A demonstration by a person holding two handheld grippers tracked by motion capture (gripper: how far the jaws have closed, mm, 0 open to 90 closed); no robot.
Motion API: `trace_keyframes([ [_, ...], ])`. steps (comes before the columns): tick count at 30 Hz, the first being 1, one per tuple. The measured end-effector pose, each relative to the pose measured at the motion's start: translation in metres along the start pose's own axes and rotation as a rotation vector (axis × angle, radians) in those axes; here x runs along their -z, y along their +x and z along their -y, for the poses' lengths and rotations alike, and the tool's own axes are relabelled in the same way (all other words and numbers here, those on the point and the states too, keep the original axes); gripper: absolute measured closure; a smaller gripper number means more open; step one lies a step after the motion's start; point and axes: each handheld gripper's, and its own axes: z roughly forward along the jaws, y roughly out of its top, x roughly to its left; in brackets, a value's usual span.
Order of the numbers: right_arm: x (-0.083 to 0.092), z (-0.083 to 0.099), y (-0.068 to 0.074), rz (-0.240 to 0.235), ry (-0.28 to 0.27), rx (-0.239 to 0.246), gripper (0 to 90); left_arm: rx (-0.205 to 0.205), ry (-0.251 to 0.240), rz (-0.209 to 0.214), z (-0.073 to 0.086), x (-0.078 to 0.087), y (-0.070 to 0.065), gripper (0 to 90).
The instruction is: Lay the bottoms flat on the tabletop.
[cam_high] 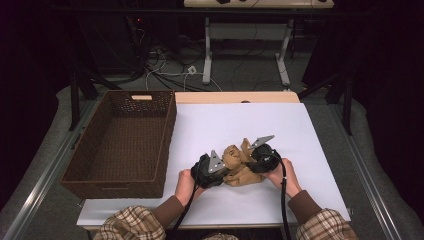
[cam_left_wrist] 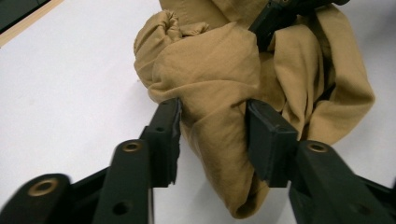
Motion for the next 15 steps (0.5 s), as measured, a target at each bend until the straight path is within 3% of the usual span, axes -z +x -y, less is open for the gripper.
trace_keyframes([
  [6, -0.001, 0.004, -0.003, -0.02, 0.002, -0.018, 83.4, 0.033, -0.019, -0.004, 0.003, 0.002, 0.005, 64.6],
  [15, 0.009, 0.006, 0.0, -0.001, 0.02, -0.027, 85.4, 0.086, -0.03, -0.039, 0.007, 0.006, 0.016, 64.4],
])
